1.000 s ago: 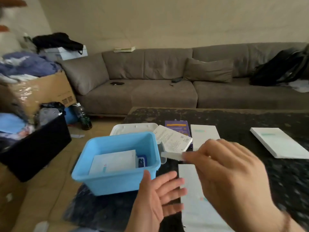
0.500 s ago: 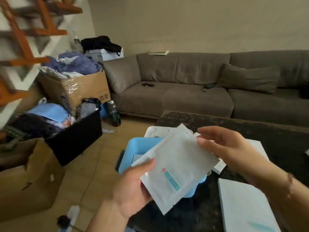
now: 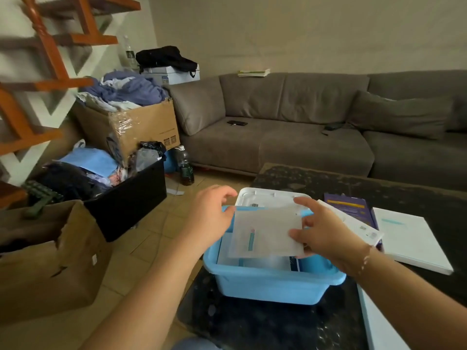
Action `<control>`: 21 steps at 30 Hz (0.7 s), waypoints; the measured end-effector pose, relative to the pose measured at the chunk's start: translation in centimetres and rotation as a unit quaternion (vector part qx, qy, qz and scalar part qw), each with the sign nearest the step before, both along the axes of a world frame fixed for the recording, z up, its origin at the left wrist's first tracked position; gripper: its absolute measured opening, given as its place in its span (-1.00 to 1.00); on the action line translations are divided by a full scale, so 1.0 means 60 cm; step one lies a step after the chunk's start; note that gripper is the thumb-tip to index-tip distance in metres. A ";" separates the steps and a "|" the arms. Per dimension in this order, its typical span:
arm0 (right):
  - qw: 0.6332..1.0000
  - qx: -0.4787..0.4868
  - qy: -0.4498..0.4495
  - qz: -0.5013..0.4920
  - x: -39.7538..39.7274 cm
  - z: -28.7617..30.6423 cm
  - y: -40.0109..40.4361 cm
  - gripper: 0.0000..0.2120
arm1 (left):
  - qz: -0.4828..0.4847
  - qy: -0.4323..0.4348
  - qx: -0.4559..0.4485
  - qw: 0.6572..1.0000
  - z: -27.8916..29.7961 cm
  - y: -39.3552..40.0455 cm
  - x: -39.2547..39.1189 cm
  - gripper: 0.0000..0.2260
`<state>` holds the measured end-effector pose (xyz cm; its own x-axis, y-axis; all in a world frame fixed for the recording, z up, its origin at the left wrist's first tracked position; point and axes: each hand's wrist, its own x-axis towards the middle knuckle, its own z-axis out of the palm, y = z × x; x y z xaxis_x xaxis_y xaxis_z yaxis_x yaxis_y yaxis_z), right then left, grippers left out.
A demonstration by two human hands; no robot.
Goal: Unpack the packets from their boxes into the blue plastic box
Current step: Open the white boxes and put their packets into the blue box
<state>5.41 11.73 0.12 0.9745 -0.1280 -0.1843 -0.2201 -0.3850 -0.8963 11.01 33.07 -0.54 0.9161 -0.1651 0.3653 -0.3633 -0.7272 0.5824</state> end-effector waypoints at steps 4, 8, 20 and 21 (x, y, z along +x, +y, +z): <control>0.999 0.003 0.049 0.013 0.023 -0.029 0.019 -0.37 | -0.102 0.051 0.083 0.990 -0.015 -0.007 0.007 -0.71; 0.995 -0.051 0.083 0.030 0.034 -0.046 0.026 -0.35 | -0.171 0.140 0.195 0.956 -0.030 -0.017 0.005 -0.52; 0.896 -0.386 0.114 0.186 0.030 -0.050 0.015 -0.74 | -0.198 0.188 0.333 0.903 -0.039 -0.036 0.017 -0.50; 0.888 -0.402 0.113 0.193 0.032 -0.052 0.015 -0.76 | -0.200 0.191 0.334 0.901 -0.038 -0.036 0.019 -0.51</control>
<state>7.30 12.61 -3.00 0.9237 0.0290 -0.3819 -0.0721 -0.9661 -0.2477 12.16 30.91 -2.85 0.7720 -0.5767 -0.2672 -0.5405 -0.8168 0.2014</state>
